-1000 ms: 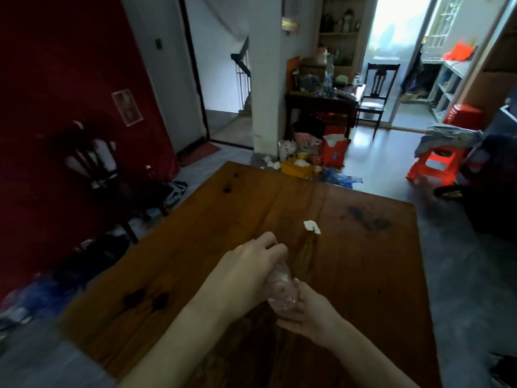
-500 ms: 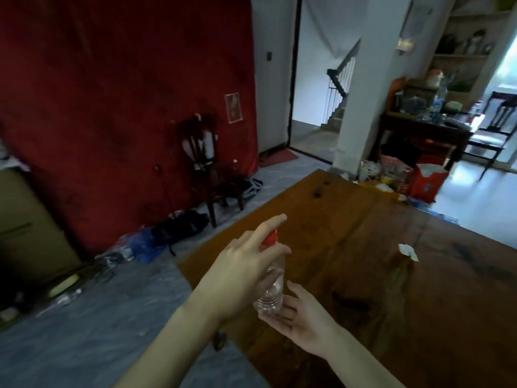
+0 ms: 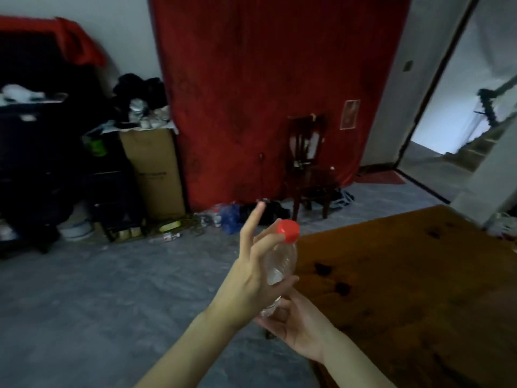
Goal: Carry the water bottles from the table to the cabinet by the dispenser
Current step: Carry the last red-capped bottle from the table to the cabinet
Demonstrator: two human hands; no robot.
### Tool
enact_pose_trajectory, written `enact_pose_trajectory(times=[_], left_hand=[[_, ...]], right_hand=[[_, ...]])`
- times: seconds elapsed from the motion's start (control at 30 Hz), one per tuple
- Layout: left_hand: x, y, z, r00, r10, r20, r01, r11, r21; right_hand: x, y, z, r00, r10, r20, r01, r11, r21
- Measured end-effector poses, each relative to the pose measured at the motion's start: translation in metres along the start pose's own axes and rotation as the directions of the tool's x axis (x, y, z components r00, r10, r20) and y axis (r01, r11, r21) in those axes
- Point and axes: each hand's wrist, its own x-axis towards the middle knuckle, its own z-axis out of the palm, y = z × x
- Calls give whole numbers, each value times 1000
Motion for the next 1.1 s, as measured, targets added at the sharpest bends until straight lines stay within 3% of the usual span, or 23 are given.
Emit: enact_pose_trajectory(times=[0.07, 0.17, 0.4, 0.57, 0.77, 1.1], left_hand=[[-7, -6, -7, 999, -41, -14, 41, 999, -6], [-21, -11, -14, 992, -123, -13, 124, 983, 137], [-40, -18, -34, 944, -330, -15, 302, 843, 445], [-55, -26, -59, 915, -401, -49, 356, 743, 566], [-86, -42, -107, 846, -516, -135, 478, 620, 622], [-152, -86, -245, 790, -527, -315, 582, 482, 655]], right_hand=[[9, 1, 12, 997, 13, 72, -7, 997, -76], [20, 2, 27, 982, 83, 171, -53, 984, -172], [59, 7, 49, 949, 233, 213, -163, 939, -302], [81, 25, 80, 922, 298, 249, -190, 906, -379], [107, 67, 136, 861, 407, 306, -192, 816, -545], [145, 143, 281, 788, 519, 332, -207, 731, -650]])
